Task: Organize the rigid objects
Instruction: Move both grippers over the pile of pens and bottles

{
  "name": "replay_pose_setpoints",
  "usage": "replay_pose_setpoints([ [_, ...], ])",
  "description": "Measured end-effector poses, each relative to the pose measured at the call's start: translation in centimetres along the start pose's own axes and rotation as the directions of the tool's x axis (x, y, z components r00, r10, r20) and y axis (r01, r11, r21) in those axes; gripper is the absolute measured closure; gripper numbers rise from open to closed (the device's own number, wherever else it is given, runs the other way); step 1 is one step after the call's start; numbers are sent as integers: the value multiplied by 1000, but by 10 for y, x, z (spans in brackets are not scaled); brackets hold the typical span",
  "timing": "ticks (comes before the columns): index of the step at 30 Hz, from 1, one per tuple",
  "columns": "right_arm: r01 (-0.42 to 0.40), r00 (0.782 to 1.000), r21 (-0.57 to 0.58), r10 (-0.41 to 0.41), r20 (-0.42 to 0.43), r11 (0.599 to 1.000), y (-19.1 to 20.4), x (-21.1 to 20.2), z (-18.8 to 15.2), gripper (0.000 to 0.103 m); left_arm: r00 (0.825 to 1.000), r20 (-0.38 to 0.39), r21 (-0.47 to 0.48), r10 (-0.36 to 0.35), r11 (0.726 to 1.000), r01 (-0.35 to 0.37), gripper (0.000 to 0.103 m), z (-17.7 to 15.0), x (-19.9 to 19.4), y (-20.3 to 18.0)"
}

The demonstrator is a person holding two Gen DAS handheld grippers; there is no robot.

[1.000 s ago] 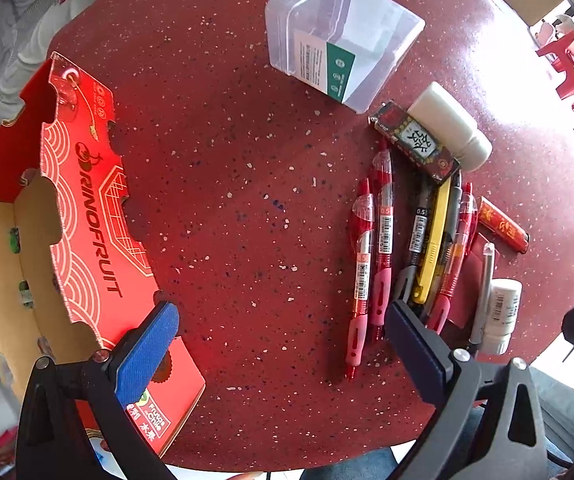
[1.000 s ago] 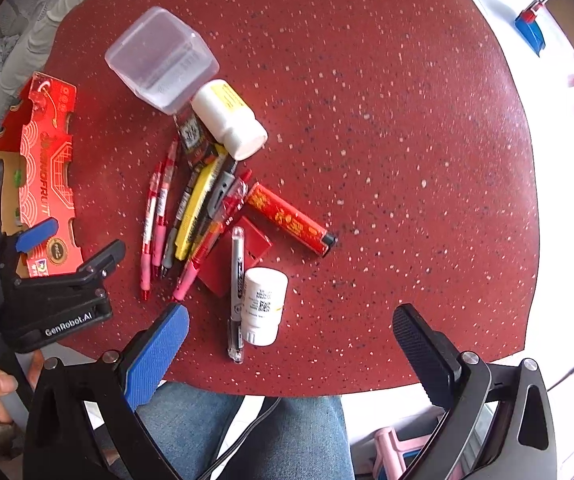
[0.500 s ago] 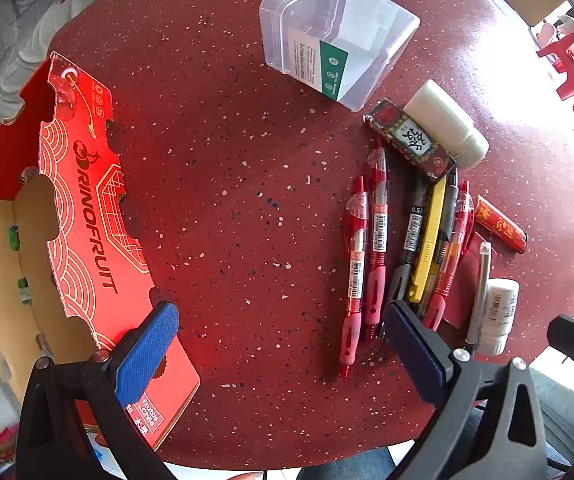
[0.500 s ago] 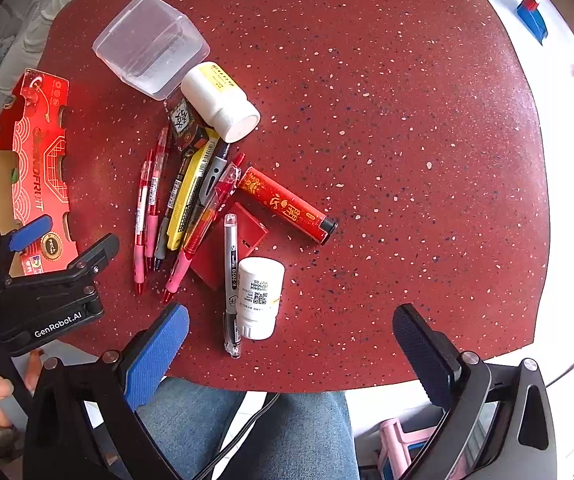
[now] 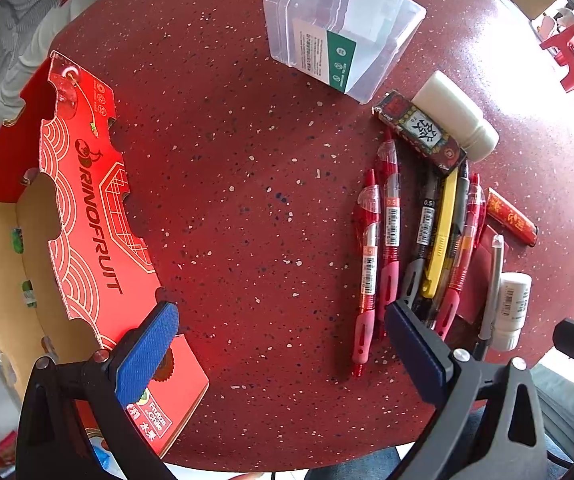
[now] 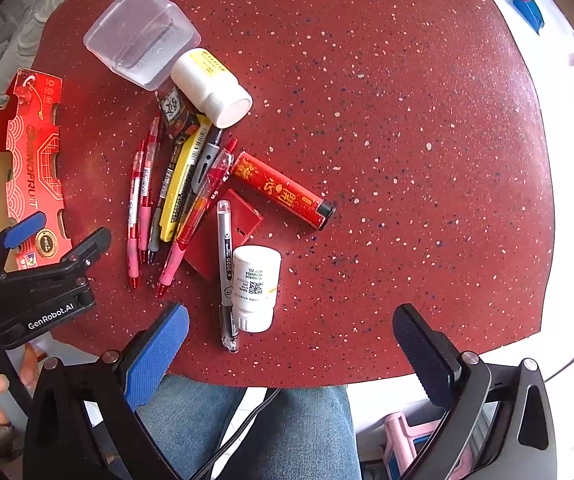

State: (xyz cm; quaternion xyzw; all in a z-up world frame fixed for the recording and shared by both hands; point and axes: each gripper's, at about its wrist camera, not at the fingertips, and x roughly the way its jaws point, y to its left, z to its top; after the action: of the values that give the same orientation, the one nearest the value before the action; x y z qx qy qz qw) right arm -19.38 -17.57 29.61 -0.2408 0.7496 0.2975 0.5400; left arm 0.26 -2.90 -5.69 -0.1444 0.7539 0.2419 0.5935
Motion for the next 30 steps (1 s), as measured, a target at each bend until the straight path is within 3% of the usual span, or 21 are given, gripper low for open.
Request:
replay_pose_setpoints([
  [4,3,1000,19,-3,-7,1000,-5,6,-2,0,999,36,3,9,1000,-9,0,6,6,11],
  [7,2,1000,38,-2,-12,999,-11,13,-5,0,991,125,-19,55,998,-53,0,14,9,20],
  [9,1,1000,49,-1,-15,999,-15,17,-5,0,987,143,-14,79,997,-77,0,18,9,22],
  [14,-14,1000,72,15,-13,997,-21,28,-7,0,981,162,-1,103,995,-104,0,32,13,31],
  [17,-19,1000,84,20,-11,996,-23,36,-7,0,987,154,18,47,999,-51,0,39,12,40],
  [22,-28,999,86,31,-26,996,-25,49,-8,0,978,195,3,70,997,-72,0,49,-6,50],
  [26,-3,999,77,5,-38,997,-24,55,-10,0,986,152,17,65,997,-69,0,52,-6,66],
  [30,32,999,96,-28,-45,995,-25,66,-12,0,986,159,15,54,998,-57,0,57,-21,82],
])
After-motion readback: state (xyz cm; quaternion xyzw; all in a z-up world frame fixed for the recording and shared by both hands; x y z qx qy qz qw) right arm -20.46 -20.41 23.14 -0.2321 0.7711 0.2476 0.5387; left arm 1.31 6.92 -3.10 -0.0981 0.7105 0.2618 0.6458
